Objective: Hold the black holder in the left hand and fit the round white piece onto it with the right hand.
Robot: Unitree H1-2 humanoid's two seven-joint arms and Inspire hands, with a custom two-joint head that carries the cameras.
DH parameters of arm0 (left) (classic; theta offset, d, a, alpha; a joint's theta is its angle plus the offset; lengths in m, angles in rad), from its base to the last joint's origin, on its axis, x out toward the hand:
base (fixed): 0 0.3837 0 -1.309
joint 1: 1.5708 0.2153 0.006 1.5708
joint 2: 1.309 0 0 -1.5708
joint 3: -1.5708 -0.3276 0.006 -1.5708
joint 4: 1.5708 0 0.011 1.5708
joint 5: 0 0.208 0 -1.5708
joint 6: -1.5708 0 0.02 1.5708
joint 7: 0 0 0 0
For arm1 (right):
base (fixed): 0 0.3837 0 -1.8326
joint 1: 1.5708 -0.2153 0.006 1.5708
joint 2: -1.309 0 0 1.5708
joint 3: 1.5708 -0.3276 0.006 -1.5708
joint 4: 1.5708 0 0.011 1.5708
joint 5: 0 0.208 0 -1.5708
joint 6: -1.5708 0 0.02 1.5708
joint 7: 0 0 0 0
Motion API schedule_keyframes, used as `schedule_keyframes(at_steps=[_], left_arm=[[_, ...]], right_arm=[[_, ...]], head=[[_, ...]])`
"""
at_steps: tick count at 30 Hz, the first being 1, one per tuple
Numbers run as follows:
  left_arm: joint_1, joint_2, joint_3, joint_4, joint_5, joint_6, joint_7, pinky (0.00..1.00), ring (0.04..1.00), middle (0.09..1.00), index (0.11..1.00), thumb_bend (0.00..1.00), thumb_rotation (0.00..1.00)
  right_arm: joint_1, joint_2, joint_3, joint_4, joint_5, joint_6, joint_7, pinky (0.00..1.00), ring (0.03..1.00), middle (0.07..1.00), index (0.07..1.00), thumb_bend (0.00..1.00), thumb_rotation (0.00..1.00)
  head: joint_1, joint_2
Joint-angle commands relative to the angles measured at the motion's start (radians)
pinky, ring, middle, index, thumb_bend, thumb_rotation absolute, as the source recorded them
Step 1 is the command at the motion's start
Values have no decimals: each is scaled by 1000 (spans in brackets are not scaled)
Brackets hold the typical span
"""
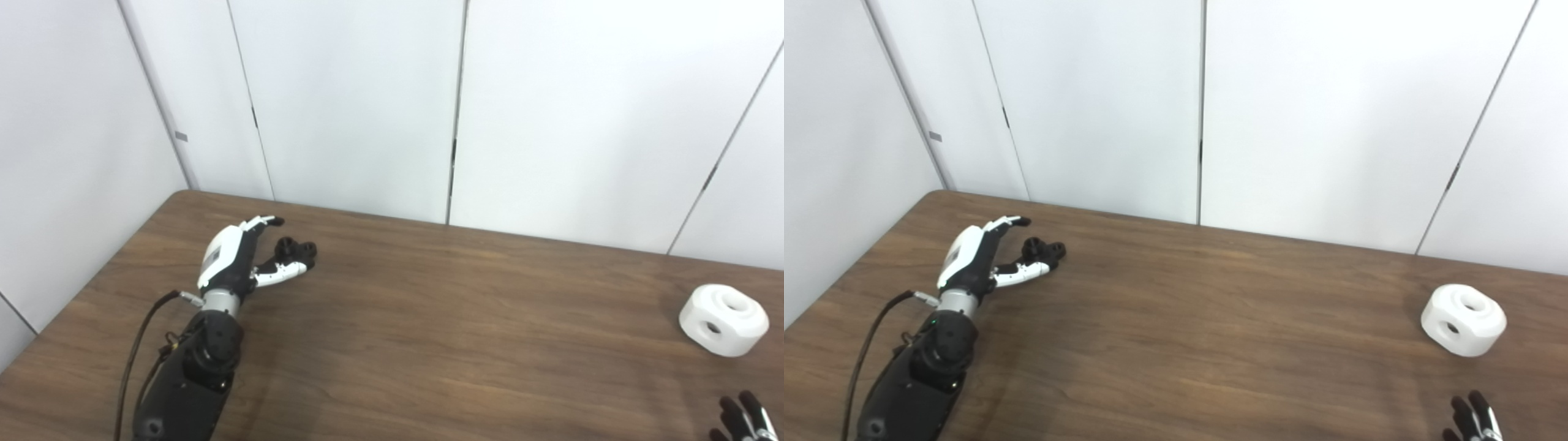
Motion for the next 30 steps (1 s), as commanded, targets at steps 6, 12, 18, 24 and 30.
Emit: schedule_keyframes(at_steps=[6, 12, 18, 24, 30], left_arm=[[-94, 64, -76, 77, 117, 45, 41, 1000, 966, 923, 795, 916, 433], [-120, 69, -95, 121, 149, 80, 57, 1000, 971, 927, 802, 925, 450], [-135, 67, -93, 149, 149, 98, 78, 1000, 974, 930, 821, 934, 435], [-137, 64, -84, 171, 132, 91, 114, 1000, 975, 930, 832, 947, 437], [-131, 63, -76, 170, 108, 81, 125, 1000, 976, 924, 781, 928, 401]], right_arm=[[23, 6, 3, 42, -6, -5, -1, 1000, 1000, 967, 1000, 534, 1000], [27, 4, 4, 32, -8, 5, -2, 1000, 1000, 970, 1000, 547, 1000], [30, 3, 5, 25, -8, 7, 0, 1000, 1000, 971, 1000, 537, 1000], [34, 3, 4, 17, -3, 14, 0, 1000, 1000, 974, 998, 530, 1000], [32, 1, 3, 21, 1, 6, 3, 1000, 1000, 974, 997, 540, 1000]], head=[[0, 4], [-1, 5], [1, 7], [2, 12], [2, 15]])
